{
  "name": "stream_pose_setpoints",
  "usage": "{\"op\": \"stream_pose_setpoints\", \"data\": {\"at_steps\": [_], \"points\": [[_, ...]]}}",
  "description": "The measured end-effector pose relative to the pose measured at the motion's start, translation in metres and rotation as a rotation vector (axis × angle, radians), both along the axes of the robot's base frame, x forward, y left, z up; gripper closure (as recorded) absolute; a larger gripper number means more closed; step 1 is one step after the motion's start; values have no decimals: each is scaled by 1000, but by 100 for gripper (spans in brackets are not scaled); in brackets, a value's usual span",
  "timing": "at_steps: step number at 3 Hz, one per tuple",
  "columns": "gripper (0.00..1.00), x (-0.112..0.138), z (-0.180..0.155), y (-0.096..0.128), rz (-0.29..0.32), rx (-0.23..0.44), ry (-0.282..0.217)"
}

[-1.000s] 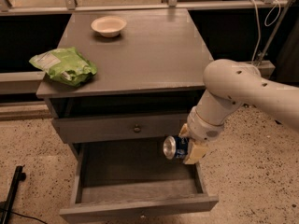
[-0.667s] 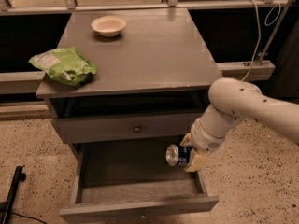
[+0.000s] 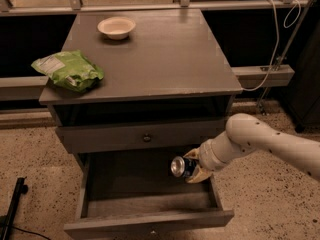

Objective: Place pepsi can into middle drawer

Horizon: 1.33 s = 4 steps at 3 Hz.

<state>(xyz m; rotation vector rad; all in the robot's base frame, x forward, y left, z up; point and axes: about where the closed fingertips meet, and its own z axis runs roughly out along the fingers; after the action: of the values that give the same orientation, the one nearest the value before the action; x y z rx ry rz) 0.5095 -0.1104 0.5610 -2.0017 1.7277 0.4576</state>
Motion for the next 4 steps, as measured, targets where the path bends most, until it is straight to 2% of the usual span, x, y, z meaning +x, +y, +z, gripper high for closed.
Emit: {"op": "stream_pose_setpoints", "data": {"at_steps": [1, 2, 3, 4], "points": [[100, 14, -35, 18, 1, -22, -18], [100, 13, -89, 22, -26, -61, 63], [100, 3, -138, 21, -64, -105, 178], [82, -13, -173, 30, -31, -181, 286]]}}
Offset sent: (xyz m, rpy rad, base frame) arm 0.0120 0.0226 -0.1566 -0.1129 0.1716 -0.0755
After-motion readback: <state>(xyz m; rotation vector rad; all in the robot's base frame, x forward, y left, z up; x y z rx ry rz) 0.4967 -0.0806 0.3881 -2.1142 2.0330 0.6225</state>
